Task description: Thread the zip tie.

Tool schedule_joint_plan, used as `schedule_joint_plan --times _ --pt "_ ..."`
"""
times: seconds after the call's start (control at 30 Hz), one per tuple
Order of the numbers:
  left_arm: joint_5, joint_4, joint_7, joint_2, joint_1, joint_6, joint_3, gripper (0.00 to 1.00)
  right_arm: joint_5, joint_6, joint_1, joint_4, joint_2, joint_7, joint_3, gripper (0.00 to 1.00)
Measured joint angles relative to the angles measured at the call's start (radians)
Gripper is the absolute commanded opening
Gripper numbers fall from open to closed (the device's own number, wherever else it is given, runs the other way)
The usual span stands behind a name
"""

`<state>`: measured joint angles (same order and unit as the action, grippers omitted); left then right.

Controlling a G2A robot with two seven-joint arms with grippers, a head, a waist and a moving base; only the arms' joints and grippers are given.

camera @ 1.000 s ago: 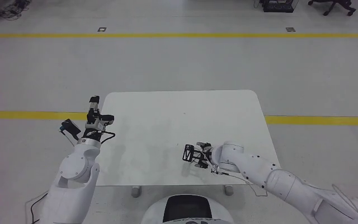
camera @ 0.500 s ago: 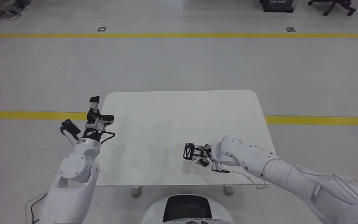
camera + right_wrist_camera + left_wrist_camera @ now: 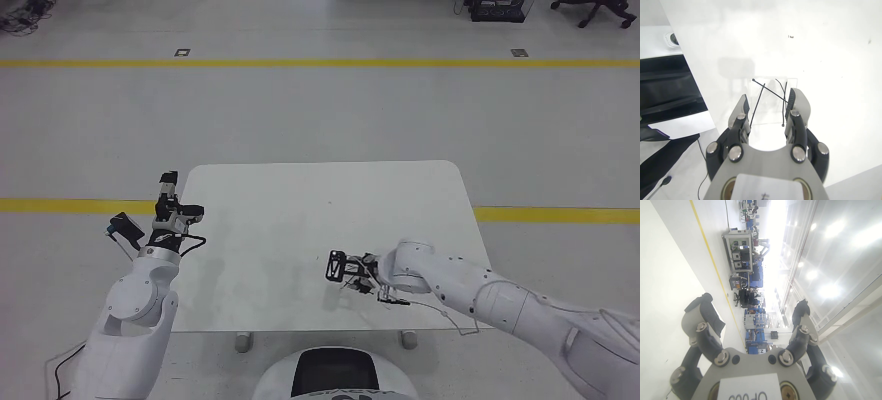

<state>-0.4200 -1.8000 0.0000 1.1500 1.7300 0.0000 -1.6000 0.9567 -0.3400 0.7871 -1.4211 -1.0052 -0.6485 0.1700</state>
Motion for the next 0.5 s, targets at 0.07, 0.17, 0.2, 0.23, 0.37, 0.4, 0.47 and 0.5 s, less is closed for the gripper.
schedule_joint_plan --times 0.07,0.17,0.2,0.23,0.37,0.4,0.47,0.5 --pt "0.0 0.0 0.0 0.0 0.0 0.0 0.0 1.0 -0.016 0.0 -0.006 -0.008 0.006 -0.006 0.0 0.44" --pt "0.0 0.0 0.0 0.0 0.0 0.0 0.0 1.0 -0.042 0.0 -0.017 -0.027 0.016 -0.024 0.0 0.44" --pt "0.0 0.0 0.0 0.0 0.0 0.0 0.0 1.0 -0.054 0.0 -0.021 -0.035 0.019 -0.04 0.0 0.45" --pt "0.0 0.0 0.0 0.0 0.0 0.0 0.0 1.0 -0.065 0.0 -0.023 -0.042 0.022 -0.056 0.0 0.45" --pt "0.0 0.0 0.0 0.0 0.0 0.0 0.0 1.0 -0.127 0.0 -0.036 -0.064 0.025 -0.137 0.0 0.46" --pt "0.0 0.0 0.0 0.0 0.0 0.0 0.0 1.0 -0.15 0.0 -0.041 -0.067 0.025 -0.157 0.0 0.48" --pt "0.0 0.0 0.0 0.0 0.0 0.0 0.0 1.0 -0.176 0.0 -0.048 -0.069 0.023 -0.18 0.0 1.0" --pt "0.0 0.0 0.0 0.0 0.0 0.0 0.0 1.0 -0.182 0.0 -0.052 -0.071 0.023 -0.189 0.0 1.0"
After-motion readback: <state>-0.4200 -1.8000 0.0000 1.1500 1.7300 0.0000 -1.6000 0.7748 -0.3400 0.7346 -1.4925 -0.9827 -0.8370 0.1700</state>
